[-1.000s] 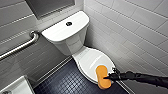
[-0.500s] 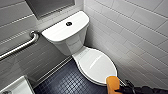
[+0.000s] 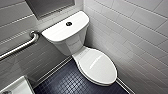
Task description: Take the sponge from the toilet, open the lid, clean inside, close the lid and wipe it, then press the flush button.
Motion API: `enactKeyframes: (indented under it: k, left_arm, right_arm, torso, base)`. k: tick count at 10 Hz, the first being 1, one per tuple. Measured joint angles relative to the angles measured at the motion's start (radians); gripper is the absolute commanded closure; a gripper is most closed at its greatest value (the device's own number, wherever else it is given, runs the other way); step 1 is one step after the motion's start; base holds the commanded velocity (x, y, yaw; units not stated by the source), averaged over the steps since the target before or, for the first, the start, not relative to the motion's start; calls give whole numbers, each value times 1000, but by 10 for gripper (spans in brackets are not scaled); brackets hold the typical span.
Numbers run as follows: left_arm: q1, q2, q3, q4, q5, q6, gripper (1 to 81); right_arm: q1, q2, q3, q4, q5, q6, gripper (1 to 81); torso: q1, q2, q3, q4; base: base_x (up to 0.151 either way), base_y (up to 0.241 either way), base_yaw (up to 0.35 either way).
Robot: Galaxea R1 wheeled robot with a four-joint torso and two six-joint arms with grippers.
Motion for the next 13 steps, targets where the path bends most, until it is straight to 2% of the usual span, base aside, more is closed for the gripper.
enactKeyframes:
  k: [3, 6, 9, 11, 13]
  left_arm:
    - [0, -4, -2, 1, 1, 0, 10]
    - [18, -11, -2, 10, 3, 1, 10]
    - [46, -13, -13, 21, 3, 3, 10]
    - [79, -10, -57, 24, 5, 3, 10]
    - [92, 9, -117, 25, 1, 3, 10]
  right_arm:
    - [-187, -15, 6, -3, 79, -4, 811]
    - [-322, 66, -27, -28, 175, -14, 811]
    - [-394, 192, -143, -52, 218, -18, 811]
    - [-457, 267, -244, -70, 220, -19, 811]
    - [-471, 333, -334, -83, 225, -19, 811]
  torso:
    - [-12, 19, 0, 0]
    - [-68, 108, 17, 0]
    - [-127, 198, 114, 0]
    - [-173, 266, 185, 0]
    - [-219, 336, 257, 0]
  base:
    - [0, 0, 0]
    - [0, 0, 0]
    - [0, 0, 0]
    - [0, 0, 0]
    - [0, 0, 0]
